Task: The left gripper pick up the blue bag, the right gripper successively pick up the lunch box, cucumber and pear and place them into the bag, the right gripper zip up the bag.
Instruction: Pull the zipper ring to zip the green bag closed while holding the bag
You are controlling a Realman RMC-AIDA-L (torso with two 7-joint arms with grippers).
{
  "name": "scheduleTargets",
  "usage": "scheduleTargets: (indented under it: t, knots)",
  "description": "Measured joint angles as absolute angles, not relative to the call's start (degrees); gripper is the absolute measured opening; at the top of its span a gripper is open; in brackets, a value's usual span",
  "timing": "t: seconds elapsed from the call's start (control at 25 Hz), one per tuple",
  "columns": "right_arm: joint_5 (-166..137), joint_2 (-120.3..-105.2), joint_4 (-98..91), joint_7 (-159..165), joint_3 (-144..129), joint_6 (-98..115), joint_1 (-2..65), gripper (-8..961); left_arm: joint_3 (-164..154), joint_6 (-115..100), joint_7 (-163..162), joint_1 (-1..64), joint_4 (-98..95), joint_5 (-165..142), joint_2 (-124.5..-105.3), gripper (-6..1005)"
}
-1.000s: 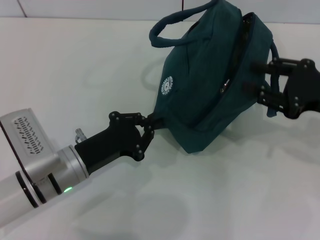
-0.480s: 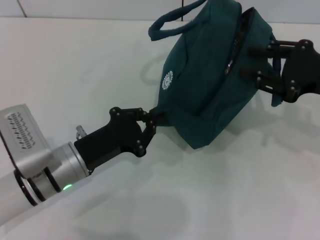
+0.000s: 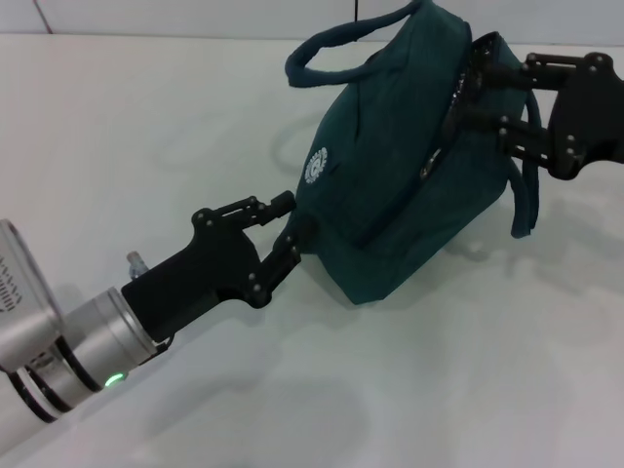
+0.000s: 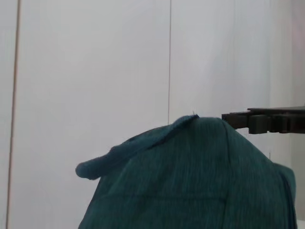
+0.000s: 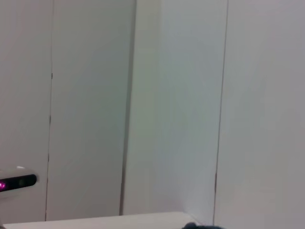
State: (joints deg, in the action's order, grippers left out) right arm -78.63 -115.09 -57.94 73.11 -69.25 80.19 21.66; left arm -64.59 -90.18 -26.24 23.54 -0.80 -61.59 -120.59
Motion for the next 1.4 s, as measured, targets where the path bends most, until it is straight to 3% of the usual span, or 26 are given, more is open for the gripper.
scheduleTargets:
  t: [0.2,0.6,0.72,0.92,1.4]
  knots:
    - [-78.6,-115.18,-57.9,73.1,-69.2,80.1,22.5,426,-64.6,-94.3,-30.4,23.0,-0.6,-61.3,-120.58,318]
    - [-75.9,-115.53,-57.0,71.5,-69.4,80.0,23.3,426,-64.6,-96.0,-37.5,25.3,-0.1,-60.6,-120.73,562]
    - [-74.9,-115.67,-56.4,69.7,-69.6,79.9,22.9,425,-64.6,-95.1,-37.7,26.0,0.7,-59.3,-120.75,793]
    - [-70.0,-115.93,-53.5,65.3,-69.8,79.6,22.5,424,-64.6,-94.7,-38.2,26.0,1.0,-56.6,-120.76,881]
    - [-50.5,-116.10,-43.0,51.6,-75.0,77.2,22.2,407,-64.6,-92.8,-39.3,26.0,1.0,-55.0,-120.76,848]
